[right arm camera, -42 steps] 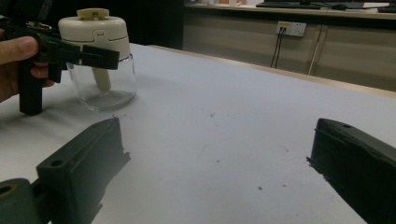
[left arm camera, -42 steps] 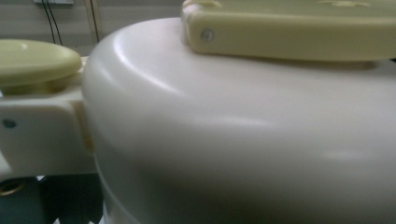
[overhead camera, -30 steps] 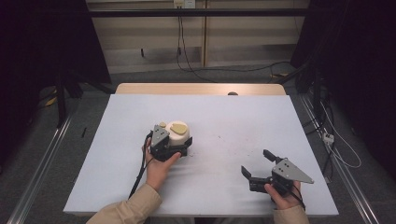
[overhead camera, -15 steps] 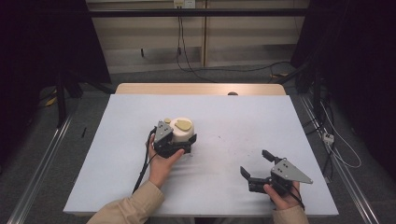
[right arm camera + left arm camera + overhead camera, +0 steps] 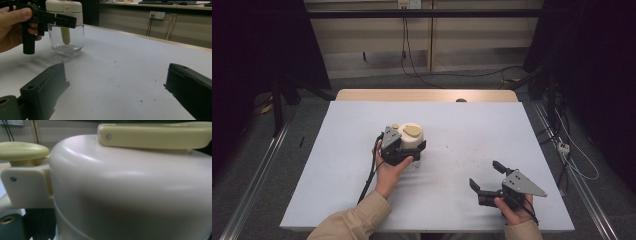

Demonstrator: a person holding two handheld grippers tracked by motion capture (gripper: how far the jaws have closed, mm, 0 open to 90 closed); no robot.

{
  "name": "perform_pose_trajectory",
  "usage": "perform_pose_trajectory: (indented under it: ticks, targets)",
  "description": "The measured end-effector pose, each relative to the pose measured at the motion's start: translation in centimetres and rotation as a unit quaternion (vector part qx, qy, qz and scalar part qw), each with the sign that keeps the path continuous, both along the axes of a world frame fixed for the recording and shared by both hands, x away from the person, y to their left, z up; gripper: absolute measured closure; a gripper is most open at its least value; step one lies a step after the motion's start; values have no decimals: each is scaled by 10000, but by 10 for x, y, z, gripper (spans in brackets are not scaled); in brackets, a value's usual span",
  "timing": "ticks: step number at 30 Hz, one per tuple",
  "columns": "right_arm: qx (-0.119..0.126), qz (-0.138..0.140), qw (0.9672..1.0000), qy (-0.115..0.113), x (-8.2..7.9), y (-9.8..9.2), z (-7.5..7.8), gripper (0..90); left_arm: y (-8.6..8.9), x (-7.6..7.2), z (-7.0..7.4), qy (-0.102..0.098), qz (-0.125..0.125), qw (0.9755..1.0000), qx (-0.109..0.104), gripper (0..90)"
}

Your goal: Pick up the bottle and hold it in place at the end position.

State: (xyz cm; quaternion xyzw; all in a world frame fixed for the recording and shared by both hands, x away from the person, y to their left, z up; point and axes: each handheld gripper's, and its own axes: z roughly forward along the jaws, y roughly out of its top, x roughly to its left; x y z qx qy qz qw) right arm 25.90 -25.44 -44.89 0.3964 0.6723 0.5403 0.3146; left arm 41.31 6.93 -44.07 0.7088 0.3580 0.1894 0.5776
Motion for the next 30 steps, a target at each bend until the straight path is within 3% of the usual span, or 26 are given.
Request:
perform_pose_trajectory:
  ticks: [30]
  targets:
    - [-3, -8, 10000, 8, 0, -1, -1, 28, -18, 10, 4, 52, -138, 9999, 13, 59]
